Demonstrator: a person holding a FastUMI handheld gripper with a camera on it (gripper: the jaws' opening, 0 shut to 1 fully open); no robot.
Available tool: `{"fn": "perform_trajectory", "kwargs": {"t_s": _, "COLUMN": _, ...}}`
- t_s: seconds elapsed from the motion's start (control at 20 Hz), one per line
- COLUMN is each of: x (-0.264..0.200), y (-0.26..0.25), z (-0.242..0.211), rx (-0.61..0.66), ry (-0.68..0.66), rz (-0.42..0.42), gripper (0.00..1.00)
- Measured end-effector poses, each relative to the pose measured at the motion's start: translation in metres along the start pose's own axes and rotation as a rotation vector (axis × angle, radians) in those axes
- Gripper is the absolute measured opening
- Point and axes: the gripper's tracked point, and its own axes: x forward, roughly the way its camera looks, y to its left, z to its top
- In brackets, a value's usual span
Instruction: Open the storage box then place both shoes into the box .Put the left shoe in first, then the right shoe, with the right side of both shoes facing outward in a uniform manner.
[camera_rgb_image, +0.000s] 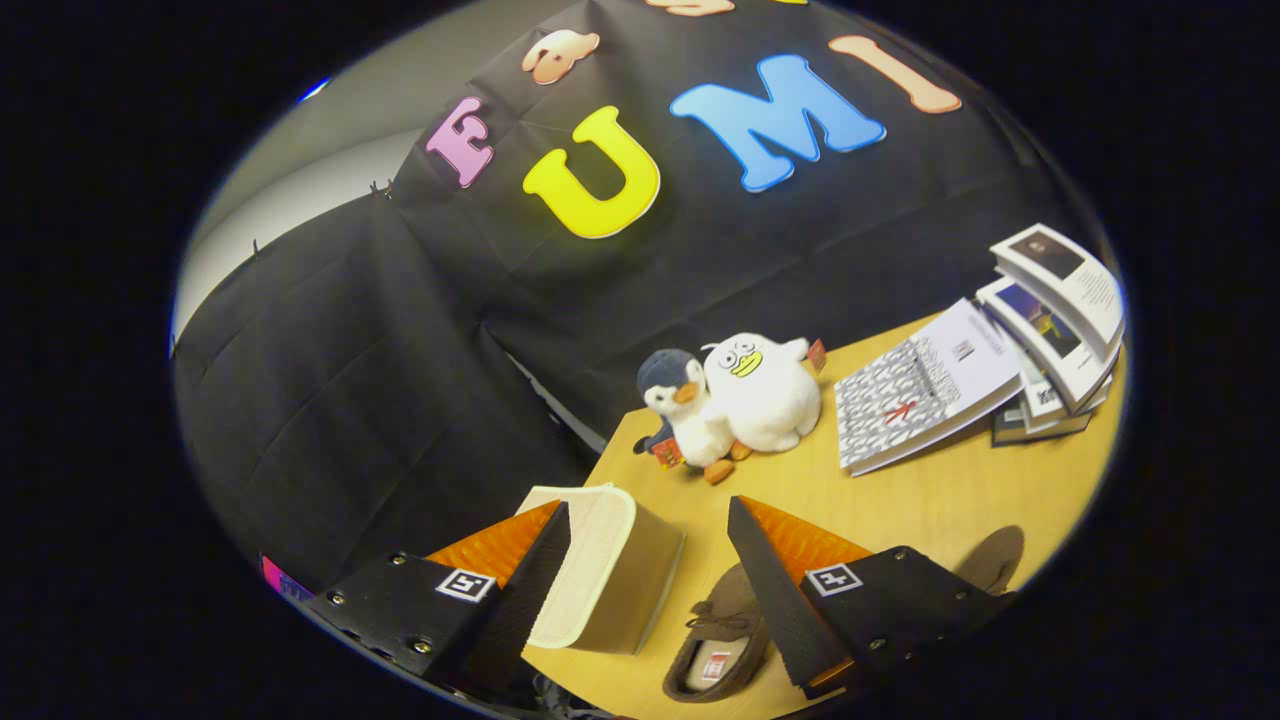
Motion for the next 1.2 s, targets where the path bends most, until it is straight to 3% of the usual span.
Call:
{"fn": "perform_trajectory", "kwargs": {"t_s": 0.5, "x": 0.051, "y": 0.02, "z": -0.078, "rx": 0.243, "ry": 0.255, "rz": 0.191, "gripper": 0.97}}
{"fn": "perform_trajectory", "kwargs": {"t_s": 1.0, "x": 0.097, "y": 0.029, "z": -0.123, "rx": 0.419, "ry": 0.408, "rz": 0.274, "gripper": 0.96}}
{"fn": "perform_trajectory", "kwargs": {"t_s": 1.2, "x": 0.11, "y": 0.038, "z": -0.131, "rx": 0.408, "ry": 0.436, "rz": 0.306, "gripper": 0.96}}
